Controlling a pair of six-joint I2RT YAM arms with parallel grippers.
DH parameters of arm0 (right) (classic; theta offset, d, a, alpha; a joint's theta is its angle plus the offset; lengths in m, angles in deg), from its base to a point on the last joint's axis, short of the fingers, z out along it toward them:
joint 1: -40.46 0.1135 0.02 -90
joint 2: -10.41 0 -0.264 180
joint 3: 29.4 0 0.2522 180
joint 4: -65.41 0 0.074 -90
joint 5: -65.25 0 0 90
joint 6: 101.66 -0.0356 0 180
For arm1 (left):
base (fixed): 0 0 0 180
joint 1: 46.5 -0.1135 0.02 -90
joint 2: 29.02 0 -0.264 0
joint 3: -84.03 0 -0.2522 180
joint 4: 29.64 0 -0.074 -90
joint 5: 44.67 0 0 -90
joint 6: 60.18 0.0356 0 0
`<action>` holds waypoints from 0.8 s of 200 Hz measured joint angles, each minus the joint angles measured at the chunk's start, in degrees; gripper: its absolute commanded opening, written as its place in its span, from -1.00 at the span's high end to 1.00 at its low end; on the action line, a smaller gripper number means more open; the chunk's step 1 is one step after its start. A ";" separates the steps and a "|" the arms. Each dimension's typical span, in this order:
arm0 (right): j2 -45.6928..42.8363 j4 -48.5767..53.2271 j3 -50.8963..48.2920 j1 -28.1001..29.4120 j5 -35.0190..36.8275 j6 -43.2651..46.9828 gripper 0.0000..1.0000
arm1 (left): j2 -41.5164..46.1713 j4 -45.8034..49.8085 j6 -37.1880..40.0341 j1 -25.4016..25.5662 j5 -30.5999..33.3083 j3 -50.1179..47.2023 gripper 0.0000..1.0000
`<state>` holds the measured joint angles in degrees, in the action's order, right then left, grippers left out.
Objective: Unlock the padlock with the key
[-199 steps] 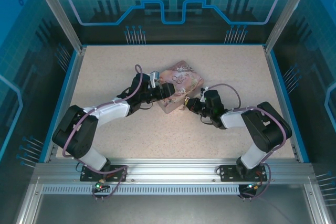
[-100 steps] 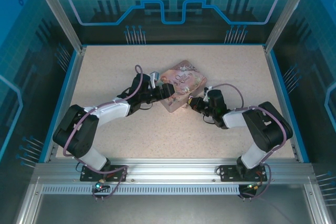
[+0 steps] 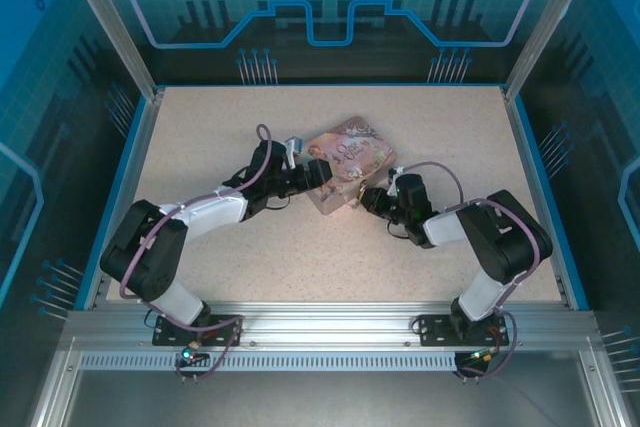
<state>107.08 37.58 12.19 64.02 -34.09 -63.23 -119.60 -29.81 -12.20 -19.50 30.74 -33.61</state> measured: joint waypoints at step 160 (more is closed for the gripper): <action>-0.31 -10.12 -7.39 -4.59 -0.28 3.06 0.23 | 1.20 10.73 0.17 -0.33 2.45 0.11 -0.64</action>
<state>106.77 27.46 4.81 59.43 -34.38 -60.17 -118.40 -19.08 -12.03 -19.82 33.19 -33.50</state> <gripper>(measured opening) 0.383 0.819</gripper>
